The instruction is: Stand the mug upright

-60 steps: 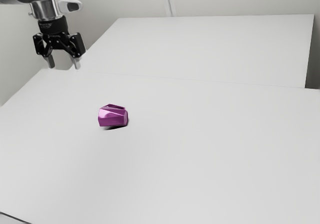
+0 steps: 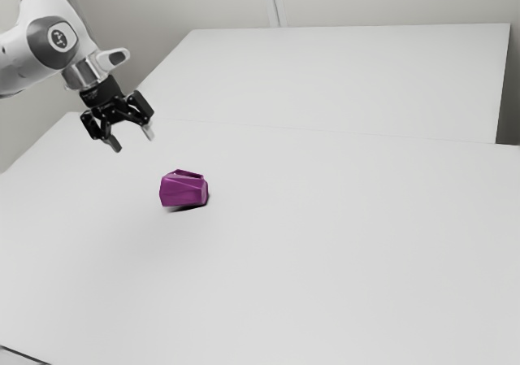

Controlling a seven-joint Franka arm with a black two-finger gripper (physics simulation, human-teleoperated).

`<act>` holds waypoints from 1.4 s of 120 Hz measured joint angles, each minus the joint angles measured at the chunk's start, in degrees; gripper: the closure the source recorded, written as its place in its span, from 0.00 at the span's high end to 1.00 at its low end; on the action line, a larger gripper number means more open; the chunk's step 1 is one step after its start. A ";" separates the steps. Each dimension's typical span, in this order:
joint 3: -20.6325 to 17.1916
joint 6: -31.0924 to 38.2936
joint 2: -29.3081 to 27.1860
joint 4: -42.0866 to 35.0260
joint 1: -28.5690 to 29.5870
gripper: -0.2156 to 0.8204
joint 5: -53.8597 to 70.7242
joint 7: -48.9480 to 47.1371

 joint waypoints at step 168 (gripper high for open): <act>3.99 9.02 23.44 -11.41 9.23 0.77 -62.95 55.75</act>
